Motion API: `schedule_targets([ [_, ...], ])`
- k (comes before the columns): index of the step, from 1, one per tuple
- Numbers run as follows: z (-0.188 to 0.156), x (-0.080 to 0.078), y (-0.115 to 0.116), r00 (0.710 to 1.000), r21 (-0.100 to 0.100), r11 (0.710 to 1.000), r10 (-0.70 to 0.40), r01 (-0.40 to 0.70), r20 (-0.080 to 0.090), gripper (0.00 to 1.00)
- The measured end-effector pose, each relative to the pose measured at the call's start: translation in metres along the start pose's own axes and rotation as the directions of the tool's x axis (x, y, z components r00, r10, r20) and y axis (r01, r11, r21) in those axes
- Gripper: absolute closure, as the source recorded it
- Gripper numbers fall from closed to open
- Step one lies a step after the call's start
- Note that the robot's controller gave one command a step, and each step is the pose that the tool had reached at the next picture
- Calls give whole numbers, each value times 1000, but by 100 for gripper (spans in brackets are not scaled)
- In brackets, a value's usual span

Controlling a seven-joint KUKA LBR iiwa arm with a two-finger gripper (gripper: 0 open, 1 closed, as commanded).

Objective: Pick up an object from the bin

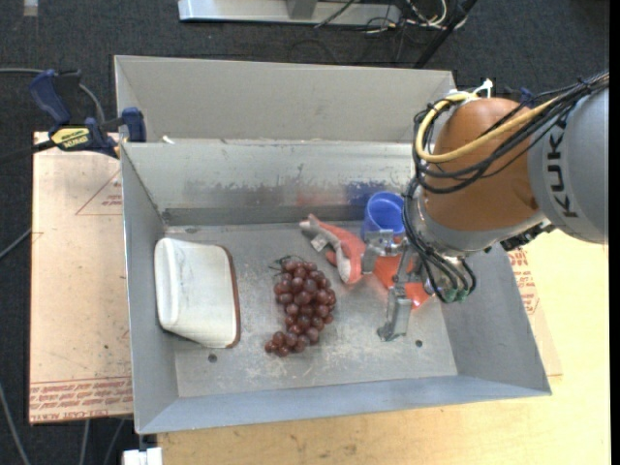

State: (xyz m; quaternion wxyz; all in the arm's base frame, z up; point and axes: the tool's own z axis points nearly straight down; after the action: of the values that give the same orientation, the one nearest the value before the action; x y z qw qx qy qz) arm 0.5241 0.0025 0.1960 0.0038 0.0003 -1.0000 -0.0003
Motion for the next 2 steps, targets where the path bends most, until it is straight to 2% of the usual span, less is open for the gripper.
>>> schedule_targets([
  [1,-4,-2,0,1000,0,1000,0,0,8,0],
  [2,6,5,12,998,2,998,-67,67,10,0],
])
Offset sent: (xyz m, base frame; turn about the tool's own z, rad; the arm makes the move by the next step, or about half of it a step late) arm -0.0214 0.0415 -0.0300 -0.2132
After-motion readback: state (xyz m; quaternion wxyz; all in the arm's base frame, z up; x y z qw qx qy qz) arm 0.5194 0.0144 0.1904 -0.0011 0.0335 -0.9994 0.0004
